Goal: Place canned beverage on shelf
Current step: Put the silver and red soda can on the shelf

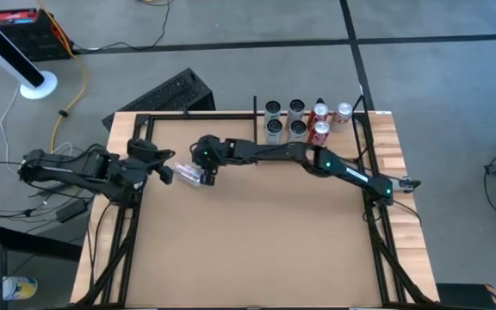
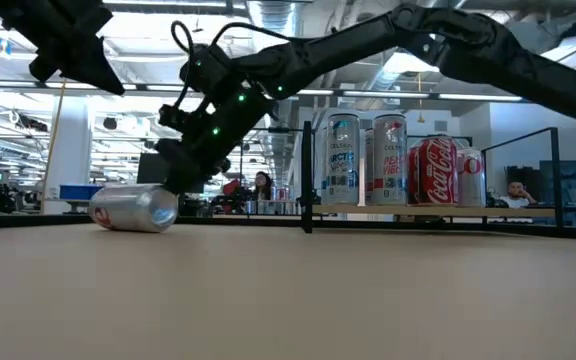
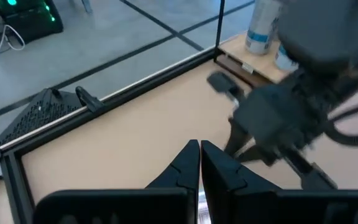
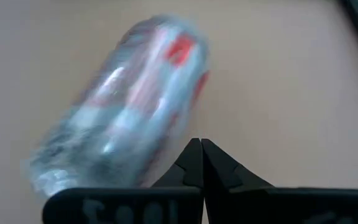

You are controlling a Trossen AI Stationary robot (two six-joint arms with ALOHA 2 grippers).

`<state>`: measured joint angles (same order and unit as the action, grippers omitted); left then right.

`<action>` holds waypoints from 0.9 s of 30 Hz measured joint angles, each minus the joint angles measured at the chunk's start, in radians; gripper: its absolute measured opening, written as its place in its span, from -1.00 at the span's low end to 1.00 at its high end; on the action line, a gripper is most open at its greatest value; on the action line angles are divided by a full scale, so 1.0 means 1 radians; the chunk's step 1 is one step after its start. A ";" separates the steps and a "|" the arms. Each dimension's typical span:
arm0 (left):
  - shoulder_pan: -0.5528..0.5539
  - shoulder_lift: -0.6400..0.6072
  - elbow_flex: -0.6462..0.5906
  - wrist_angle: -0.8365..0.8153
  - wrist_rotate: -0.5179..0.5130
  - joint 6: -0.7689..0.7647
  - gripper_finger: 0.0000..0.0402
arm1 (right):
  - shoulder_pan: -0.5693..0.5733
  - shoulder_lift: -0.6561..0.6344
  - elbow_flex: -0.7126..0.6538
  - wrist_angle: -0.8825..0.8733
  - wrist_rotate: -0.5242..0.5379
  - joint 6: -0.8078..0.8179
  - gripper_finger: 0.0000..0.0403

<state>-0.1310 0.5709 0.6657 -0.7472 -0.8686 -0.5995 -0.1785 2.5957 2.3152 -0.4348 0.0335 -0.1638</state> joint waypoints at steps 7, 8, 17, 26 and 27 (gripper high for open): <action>0.000 0.023 0.000 -0.010 0.001 -0.005 -1.00 | -0.006 0.015 0.001 -0.047 -0.005 -0.009 -0.90; 0.001 0.026 0.000 -0.028 0.012 -0.033 -1.00 | -0.003 0.014 0.002 -0.044 -0.005 -0.015 -0.90; 0.004 0.098 0.000 -0.322 0.087 -0.394 -1.00 | 0.007 -0.069 0.004 -0.076 -0.005 0.030 -0.90; 0.082 0.259 -0.030 -0.365 0.140 -0.546 -1.00 | 0.042 -0.104 0.000 -0.305 -0.006 -0.043 -0.90; 0.100 0.281 -0.048 -0.331 0.165 -0.528 -1.00 | 0.048 -0.110 0.001 -0.324 -0.009 -0.051 -0.91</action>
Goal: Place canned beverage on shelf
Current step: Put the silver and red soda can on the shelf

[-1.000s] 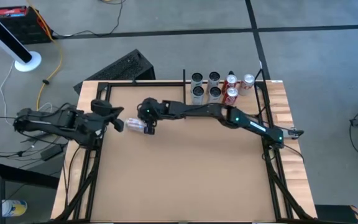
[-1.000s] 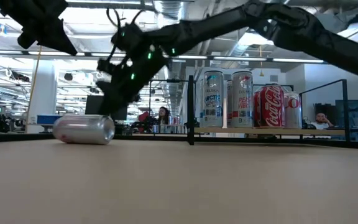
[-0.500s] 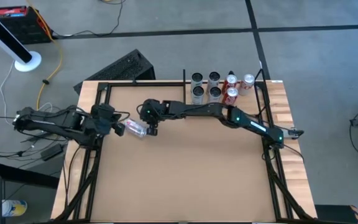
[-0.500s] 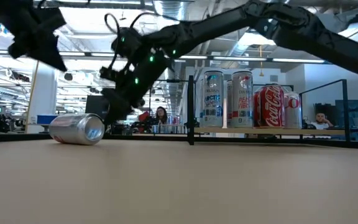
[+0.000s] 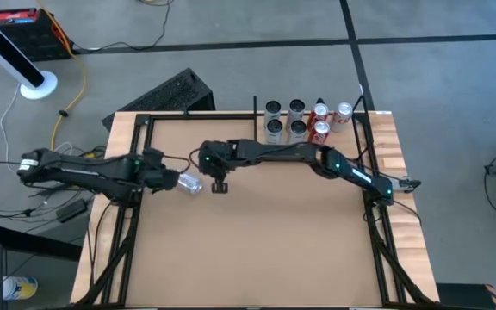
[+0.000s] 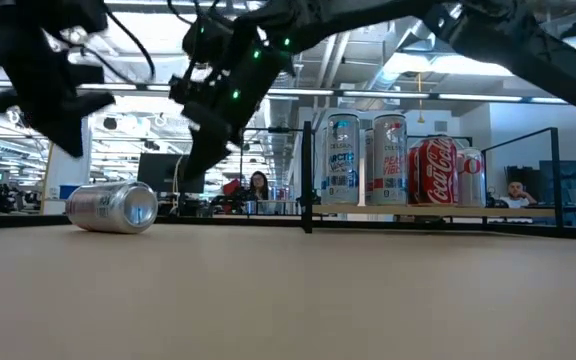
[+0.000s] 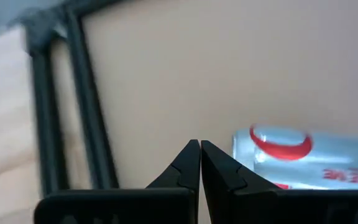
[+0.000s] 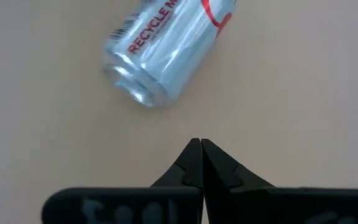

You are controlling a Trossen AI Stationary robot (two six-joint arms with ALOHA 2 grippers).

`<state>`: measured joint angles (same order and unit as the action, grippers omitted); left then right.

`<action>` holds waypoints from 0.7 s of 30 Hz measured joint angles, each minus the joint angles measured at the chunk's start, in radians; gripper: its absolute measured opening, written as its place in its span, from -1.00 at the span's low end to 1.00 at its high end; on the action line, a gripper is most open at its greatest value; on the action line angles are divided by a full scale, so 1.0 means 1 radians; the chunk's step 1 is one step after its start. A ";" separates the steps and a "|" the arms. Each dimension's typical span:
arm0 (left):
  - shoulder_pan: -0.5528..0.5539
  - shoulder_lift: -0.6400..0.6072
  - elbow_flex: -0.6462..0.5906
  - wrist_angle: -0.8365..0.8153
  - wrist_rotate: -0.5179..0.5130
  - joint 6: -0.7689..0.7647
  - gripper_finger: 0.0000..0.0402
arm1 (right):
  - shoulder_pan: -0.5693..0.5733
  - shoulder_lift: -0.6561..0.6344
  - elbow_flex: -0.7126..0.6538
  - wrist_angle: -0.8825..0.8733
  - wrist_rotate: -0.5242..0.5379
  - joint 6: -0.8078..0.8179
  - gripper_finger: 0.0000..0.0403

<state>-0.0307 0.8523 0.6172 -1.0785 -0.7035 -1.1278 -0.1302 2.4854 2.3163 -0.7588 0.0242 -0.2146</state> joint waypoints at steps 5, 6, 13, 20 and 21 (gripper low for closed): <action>0.106 0.100 -0.090 0.149 0.131 0.107 -1.00 | 0.028 -0.034 0.001 -0.144 0.002 -0.044 -0.91; 0.123 0.113 -0.101 0.160 0.147 0.116 -1.00 | 0.033 -0.041 0.001 -0.165 0.002 -0.047 -0.91; 0.147 0.188 -0.136 0.298 0.212 0.191 -1.00 | 0.070 -0.157 -0.094 -0.355 -0.001 -0.072 -0.91; 0.147 0.257 -0.148 0.582 0.261 0.348 -1.00 | 0.127 -0.572 -0.695 -0.172 -0.038 0.027 -0.91; 0.146 0.271 -0.148 0.633 0.271 0.365 -1.00 | 0.137 -0.646 -0.789 -0.116 -0.037 0.057 -0.91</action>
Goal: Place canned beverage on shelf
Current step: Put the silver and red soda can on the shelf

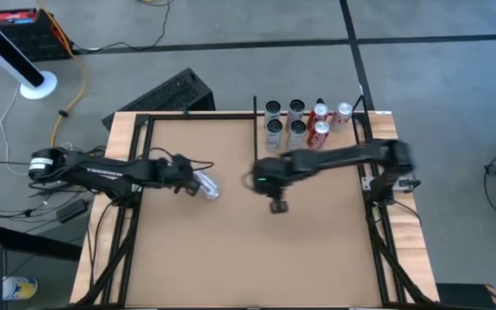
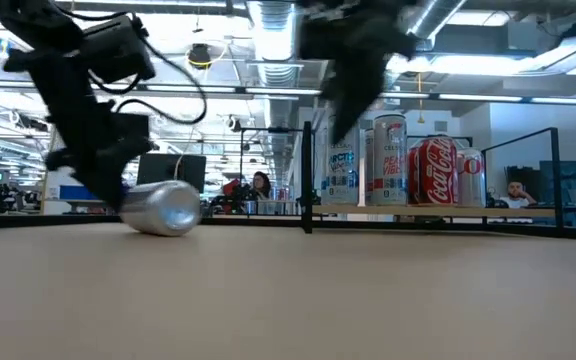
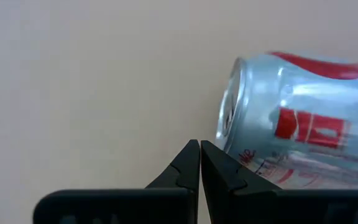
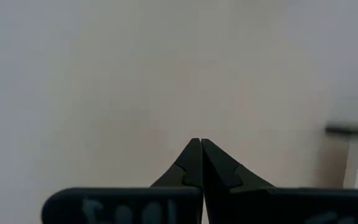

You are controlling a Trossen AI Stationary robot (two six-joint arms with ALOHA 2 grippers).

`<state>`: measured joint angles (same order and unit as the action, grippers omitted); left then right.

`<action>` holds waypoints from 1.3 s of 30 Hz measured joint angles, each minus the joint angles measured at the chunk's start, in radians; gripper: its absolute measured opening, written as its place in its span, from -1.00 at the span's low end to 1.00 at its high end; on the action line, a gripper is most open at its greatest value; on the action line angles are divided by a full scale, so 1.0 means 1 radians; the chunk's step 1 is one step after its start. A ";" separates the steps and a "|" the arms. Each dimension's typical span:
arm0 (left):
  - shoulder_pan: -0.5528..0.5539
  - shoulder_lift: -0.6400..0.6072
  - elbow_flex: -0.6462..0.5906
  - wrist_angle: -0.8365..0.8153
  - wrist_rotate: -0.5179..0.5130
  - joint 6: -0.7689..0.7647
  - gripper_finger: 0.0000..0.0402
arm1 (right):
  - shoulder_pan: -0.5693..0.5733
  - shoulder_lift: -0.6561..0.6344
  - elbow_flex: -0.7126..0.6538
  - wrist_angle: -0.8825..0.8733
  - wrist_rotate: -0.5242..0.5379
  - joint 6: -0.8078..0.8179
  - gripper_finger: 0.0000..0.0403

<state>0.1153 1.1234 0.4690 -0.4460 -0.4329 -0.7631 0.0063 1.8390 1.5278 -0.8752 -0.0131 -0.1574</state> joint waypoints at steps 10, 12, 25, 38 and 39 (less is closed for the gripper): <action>-0.093 0.299 0.030 0.667 0.259 0.051 -1.00 | 0.115 -0.584 -0.793 0.600 -0.049 0.351 -0.89; -0.115 0.383 0.073 0.736 0.300 0.082 -1.00 | 0.125 -0.625 -0.876 0.649 -0.042 0.397 -0.89; -0.125 0.669 0.420 0.637 0.353 0.329 -1.00 | 0.160 -0.538 -0.951 0.835 0.101 0.336 -0.88; -0.145 0.769 0.504 0.747 0.425 0.413 -1.00 | 0.215 -0.570 -0.803 0.625 0.211 0.175 -0.84; -0.146 0.781 0.518 0.754 0.425 0.419 -1.00 | 0.207 -0.568 -0.794 0.621 0.224 0.141 -0.81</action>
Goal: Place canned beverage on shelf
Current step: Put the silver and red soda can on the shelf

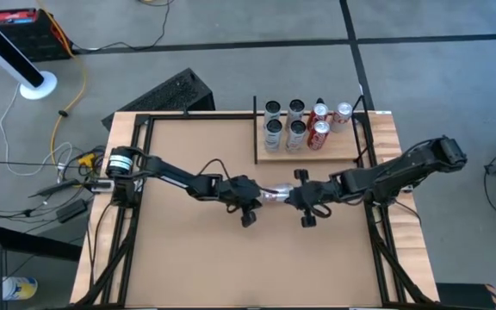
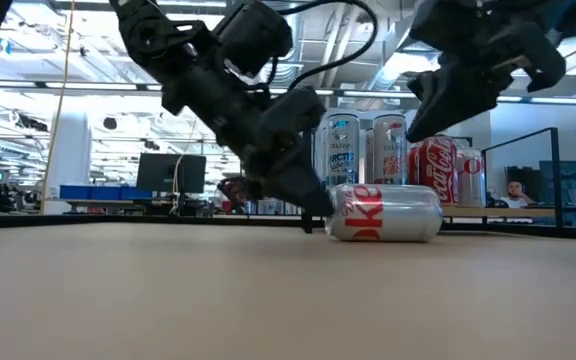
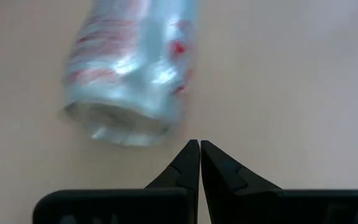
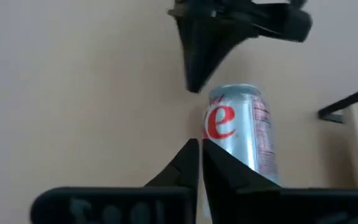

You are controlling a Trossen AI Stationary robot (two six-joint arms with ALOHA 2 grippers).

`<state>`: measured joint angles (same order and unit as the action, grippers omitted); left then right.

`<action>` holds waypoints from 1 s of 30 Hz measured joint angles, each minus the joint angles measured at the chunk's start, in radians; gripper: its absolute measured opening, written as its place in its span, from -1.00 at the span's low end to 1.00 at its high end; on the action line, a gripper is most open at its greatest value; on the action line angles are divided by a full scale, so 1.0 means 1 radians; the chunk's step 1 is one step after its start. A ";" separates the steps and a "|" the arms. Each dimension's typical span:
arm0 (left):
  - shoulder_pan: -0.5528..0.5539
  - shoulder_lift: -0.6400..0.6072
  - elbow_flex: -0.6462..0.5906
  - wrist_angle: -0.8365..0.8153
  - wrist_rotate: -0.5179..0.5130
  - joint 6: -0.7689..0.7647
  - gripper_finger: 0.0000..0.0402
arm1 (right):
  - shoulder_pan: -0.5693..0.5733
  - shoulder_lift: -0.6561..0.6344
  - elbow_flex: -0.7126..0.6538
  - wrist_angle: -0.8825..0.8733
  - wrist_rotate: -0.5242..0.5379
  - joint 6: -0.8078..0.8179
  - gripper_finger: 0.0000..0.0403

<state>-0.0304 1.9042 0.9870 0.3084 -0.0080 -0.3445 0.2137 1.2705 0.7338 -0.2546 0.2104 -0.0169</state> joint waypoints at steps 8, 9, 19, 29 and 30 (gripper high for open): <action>-0.010 0.007 0.011 -0.020 0.002 0.030 -1.00 | -0.152 0.039 0.084 -0.046 -0.105 -0.100 -0.25; -0.013 0.000 0.011 -0.044 -0.002 0.039 -1.00 | -0.173 0.063 0.090 -0.050 -0.116 -0.117 -0.14; -0.058 -0.217 -0.009 -0.411 -0.306 0.155 -1.00 | -0.269 0.347 0.288 -0.182 -0.144 -0.279 0.73; -0.070 -0.421 -0.186 -0.391 -0.362 0.113 -1.00 | -0.273 0.587 0.405 -0.283 -0.024 -0.241 0.91; -0.075 -0.450 -0.215 -0.391 -0.375 0.099 -1.00 | -0.268 0.602 0.411 -0.296 -0.032 -0.222 0.90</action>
<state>-0.1051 1.4537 0.7716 -0.0826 -0.3834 -0.2458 -0.0544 1.8728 1.1453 -0.5502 0.1780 -0.2390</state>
